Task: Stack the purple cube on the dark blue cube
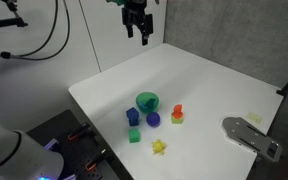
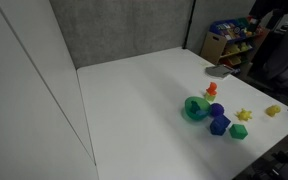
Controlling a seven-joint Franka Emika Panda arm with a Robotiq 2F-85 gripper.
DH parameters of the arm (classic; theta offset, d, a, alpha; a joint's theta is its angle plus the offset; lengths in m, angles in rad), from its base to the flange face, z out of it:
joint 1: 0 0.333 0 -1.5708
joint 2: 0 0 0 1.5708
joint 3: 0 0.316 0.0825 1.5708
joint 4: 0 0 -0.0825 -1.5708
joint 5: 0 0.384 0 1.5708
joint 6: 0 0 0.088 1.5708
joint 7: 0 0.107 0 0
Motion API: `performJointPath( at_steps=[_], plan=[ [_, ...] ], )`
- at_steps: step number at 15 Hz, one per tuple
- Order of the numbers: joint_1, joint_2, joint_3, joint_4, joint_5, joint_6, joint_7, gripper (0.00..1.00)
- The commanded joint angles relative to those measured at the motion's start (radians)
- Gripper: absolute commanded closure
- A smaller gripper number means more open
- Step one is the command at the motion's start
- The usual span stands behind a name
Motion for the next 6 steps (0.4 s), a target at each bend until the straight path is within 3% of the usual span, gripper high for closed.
performJointPath(
  at_steps=[1,6],
  plan=[
    [-0.013,-0.074,-0.007,-0.037,0.01,-0.046,-0.049,0.0],
    [-0.015,-0.071,-0.001,-0.039,0.002,-0.041,-0.023,0.0]
  ],
)
